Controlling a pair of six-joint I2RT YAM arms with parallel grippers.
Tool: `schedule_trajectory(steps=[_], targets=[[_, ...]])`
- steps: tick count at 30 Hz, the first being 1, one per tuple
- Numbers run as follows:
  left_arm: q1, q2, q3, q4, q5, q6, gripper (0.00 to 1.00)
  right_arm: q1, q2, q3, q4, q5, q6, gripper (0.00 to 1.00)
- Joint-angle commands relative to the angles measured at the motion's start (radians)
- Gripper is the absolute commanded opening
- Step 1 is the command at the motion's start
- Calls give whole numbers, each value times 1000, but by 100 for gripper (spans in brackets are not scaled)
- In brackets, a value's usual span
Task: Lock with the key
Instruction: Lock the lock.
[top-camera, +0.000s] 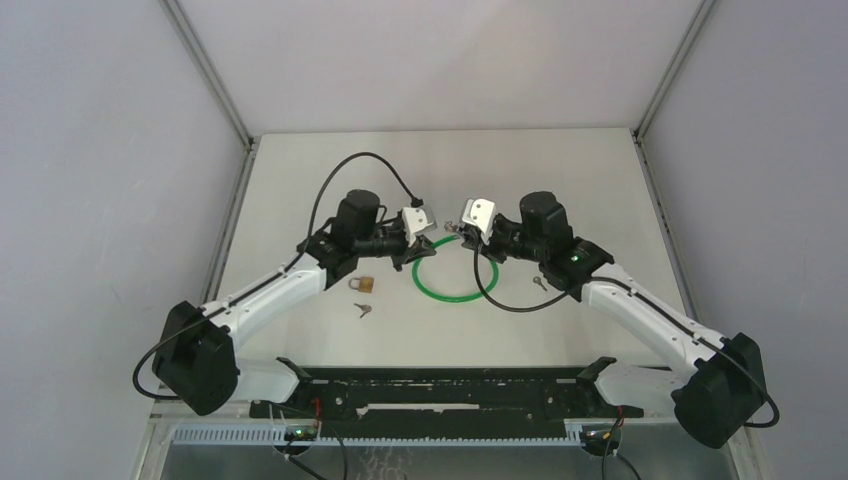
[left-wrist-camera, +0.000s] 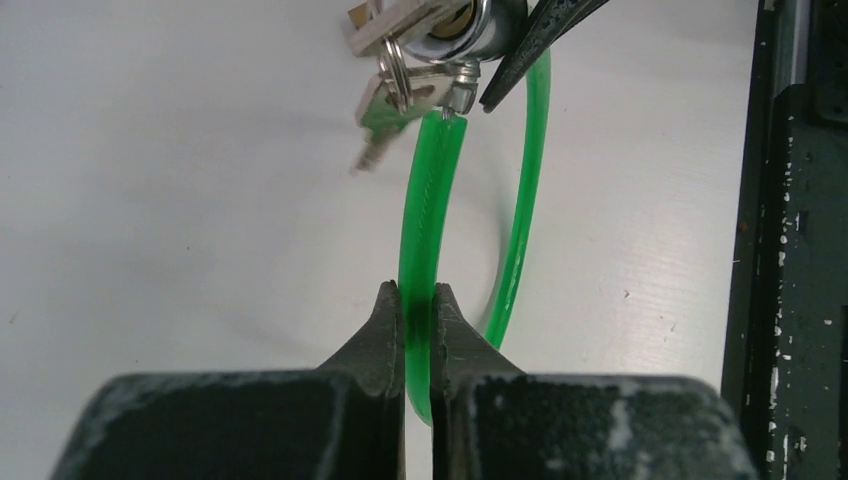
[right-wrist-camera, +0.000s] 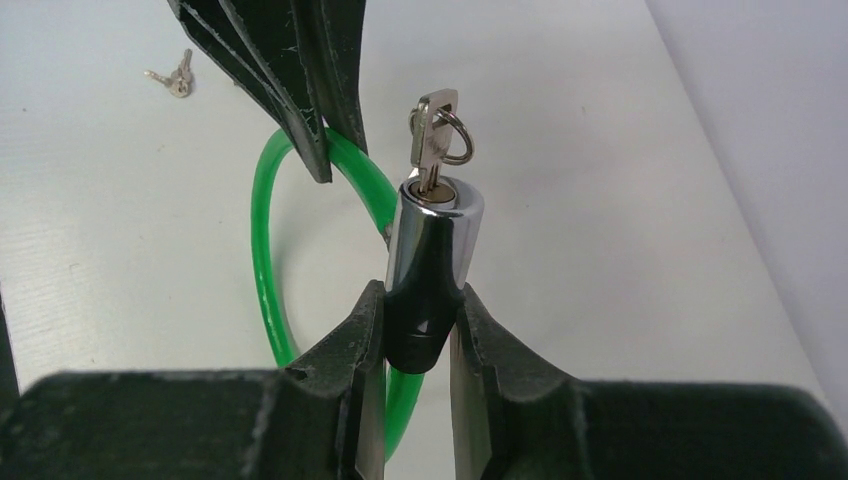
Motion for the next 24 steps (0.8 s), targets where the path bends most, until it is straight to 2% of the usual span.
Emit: schedule_trajectory(steps=[1, 5, 12, 19, 24], targets=[[-34, -11, 7, 72, 60, 48, 1, 26, -27, -12, 48, 28, -54, 0], [-34, -29, -10, 52, 83, 65, 10, 35, -31, -29, 35, -13, -55, 0], [-33, -63, -17, 6, 94, 91, 40, 45, -14, -36, 6, -52, -69, 0], [-31, -85, -6, -33, 77, 90, 56, 49, -2, -36, -3, -45, -80, 0], [-22, -101, 61, -169, 35, 96, 65, 50, 11, -36, -2, -38, -81, 0]])
